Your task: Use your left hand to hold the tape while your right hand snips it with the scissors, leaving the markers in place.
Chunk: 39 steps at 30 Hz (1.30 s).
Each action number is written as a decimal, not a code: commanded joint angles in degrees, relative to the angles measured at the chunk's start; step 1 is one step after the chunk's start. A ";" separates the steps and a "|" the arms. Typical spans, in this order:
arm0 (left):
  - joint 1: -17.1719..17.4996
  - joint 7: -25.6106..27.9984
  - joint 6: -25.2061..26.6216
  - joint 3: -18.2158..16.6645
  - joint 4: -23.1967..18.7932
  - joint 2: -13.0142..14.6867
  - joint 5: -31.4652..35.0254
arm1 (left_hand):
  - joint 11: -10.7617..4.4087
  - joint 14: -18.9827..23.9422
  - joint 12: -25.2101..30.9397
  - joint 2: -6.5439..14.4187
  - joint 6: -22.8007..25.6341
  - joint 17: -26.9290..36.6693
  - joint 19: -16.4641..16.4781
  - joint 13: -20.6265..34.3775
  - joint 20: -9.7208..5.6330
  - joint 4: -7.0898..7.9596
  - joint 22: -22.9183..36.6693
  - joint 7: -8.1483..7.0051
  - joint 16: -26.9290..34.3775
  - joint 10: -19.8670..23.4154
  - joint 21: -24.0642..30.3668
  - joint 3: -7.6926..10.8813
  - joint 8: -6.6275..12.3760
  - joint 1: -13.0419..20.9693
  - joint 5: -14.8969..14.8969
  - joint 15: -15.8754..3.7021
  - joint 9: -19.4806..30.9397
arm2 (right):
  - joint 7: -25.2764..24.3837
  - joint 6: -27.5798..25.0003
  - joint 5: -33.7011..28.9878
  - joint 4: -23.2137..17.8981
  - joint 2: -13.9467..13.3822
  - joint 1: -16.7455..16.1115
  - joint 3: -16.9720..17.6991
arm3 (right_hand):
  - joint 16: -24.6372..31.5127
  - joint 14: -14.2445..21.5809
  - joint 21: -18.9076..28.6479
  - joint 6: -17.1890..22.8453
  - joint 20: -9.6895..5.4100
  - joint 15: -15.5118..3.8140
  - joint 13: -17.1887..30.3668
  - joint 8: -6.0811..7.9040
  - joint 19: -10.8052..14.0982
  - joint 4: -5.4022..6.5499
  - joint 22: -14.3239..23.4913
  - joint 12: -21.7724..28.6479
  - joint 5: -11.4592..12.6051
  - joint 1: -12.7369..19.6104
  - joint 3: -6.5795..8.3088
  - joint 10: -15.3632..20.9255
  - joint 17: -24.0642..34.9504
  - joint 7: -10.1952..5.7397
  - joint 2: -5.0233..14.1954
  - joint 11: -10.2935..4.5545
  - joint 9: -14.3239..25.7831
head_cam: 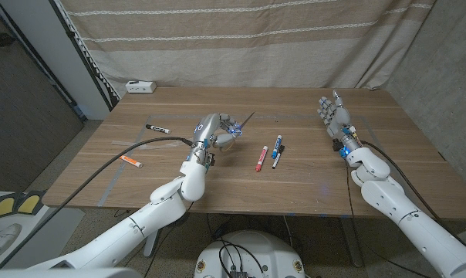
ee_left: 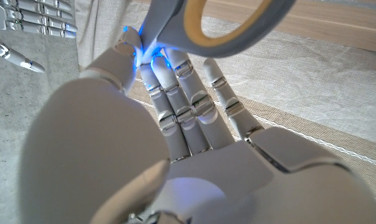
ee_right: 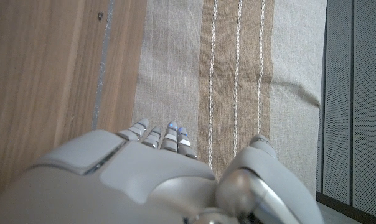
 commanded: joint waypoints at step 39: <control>-4.05 -0.59 -13.75 -4.05 9.21 -7.39 -13.17 | 1.13 -0.25 -0.22 4.42 4.69 -0.55 -1.22 -1.02 -8.16 1.98 -0.90 4.34 -1.90 -0.35 5.17 2.72 0.20 5.56 0.87 0.10 -0.07 | 0.50 0.37 -0.55 4.25 3.16 4.83 -1.90 | 0.26 -0.04 0.28 -0.59 0.36 -0.94 0.12 -0.08 0.12 -0.41 0.33 0.35 0.02 0.36 -0.23 0.07 0.16 -0.26 0.61 -0.43 0.17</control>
